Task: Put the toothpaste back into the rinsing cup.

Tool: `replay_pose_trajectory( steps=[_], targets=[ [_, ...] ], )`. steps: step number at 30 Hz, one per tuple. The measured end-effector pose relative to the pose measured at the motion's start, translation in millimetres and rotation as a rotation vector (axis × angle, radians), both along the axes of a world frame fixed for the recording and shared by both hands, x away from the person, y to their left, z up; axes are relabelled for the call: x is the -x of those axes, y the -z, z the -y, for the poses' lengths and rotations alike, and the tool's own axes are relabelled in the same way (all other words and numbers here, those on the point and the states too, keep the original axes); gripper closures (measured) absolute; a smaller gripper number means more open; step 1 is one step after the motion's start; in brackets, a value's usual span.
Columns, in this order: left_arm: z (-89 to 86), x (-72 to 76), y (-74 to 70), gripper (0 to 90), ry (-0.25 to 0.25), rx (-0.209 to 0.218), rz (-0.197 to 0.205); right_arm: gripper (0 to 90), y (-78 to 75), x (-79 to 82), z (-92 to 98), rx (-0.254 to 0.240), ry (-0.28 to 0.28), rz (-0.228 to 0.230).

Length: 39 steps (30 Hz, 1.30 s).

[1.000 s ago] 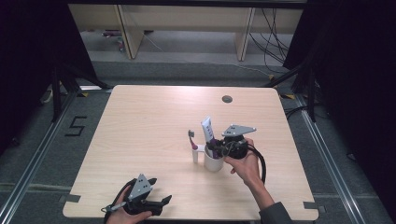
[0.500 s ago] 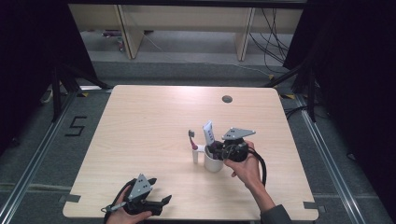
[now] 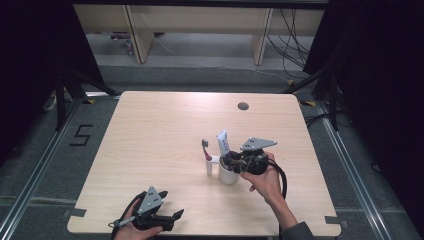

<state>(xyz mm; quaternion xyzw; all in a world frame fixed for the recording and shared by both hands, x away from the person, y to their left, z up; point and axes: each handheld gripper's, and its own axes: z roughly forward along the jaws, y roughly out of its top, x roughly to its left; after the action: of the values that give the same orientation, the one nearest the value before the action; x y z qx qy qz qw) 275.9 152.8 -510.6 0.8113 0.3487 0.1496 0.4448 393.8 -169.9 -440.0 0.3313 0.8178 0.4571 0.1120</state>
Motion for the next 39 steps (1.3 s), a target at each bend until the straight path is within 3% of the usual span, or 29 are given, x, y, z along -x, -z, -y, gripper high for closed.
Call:
replay_pose_trajectory(
  steps=[2, 3, 7, 9, 10, 14, 15, 16, 20, 22, 23, 24, 27, 32, 33, 34, 35, 39],
  targets=[
    [-0.2, 0.1, -0.6, 18.1, 0.000, -0.007, -0.002, 64.5, -1.0, 0.0, 2.0, -0.001, 0.003, 0.012],
    [-0.3, 0.1, -0.5, 18.0, 0.000, -0.007, -0.002, 63.7, -0.6, 1.1, 1.1, -0.025, 0.006, -0.011],
    [-0.3, 0.0, -0.6, 18.0, -0.001, -0.005, -0.001, 62.2, -2.1, 2.3, 2.7, -0.032, 0.012, -0.007],
    [-0.2, 0.1, -0.4, 18.0, -0.002, -0.003, -0.001, 61.6, -3.3, 0.8, 4.9, -0.013, 0.007, 0.025],
    [-0.2, 0.1, -0.3, 18.0, -0.001, -0.004, -0.002, 61.4, -3.3, 2.8, 3.8, -0.038, 0.017, -0.002],
    [-0.6, 0.0, -0.7, 18.0, 0.002, -0.008, -0.001, 58.8, -5.5, 1.5, 6.2, -0.037, 0.024, 0.012],
    [-0.3, -0.1, -0.1, 18.1, 0.003, -0.002, 0.001, 58.5, -5.7, 0.6, 6.9, -0.027, 0.022, 0.037],
    [-0.2, 0.0, 0.0, 18.1, 0.003, -0.002, 0.000, 58.2, -6.6, 2.3, 7.1, -0.036, 0.036, 0.005],
    [-0.3, 0.2, -0.5, 18.0, 0.009, -0.011, -0.002, 57.1, -7.2, 3.0, 8.1, -0.039, 0.038, 0.002],
    [-0.4, 0.1, -0.7, 18.1, 0.005, -0.007, 0.000, 57.0, -6.9, 1.0, 9.4, -0.048, 0.030, 0.018],
    [-0.6, 0.0, -0.6, 18.0, 0.004, -0.005, 0.001, 56.7, -7.9, 0.9, 11.2, -0.030, 0.038, 0.039],
    [-0.6, 0.0, -0.5, 18.0, 0.003, -0.004, 0.001, 56.4, -7.8, 1.1, 10.7, -0.045, 0.036, 0.022],
    [-0.2, 0.1, -0.3, 18.0, 0.008, -0.006, -0.004, 56.5, -9.0, 1.3, 12.8, -0.038, 0.040, 0.042],
    [-0.2, 0.3, -0.4, 18.1, 0.007, -0.006, -0.003, 55.3, -10.1, 3.5, 13.9, -0.049, 0.057, 0.013],
    [-0.3, -0.1, -0.1, 18.0, 0.006, -0.002, 0.002, 55.2, -10.0, 2.1, 15.5, -0.045, 0.050, 0.030],
    [-0.4, 0.0, -0.1, 18.0, 0.005, -0.001, 0.002, 54.6, -9.9, 2.6, 15.4, -0.057, 0.054, 0.017],
    [-0.4, 0.1, 0.0, 18.0, 0.006, -0.001, 0.001, 54.2, -9.8, 1.7, 16.7, -0.051, 0.065, 0.047],
    [-0.2, 0.2, -0.3, 18.0, 0.009, -0.011, -0.003, 53.1, -11.6, 1.5, 20.4, -0.064, 0.052, 0.019]
  ],
)
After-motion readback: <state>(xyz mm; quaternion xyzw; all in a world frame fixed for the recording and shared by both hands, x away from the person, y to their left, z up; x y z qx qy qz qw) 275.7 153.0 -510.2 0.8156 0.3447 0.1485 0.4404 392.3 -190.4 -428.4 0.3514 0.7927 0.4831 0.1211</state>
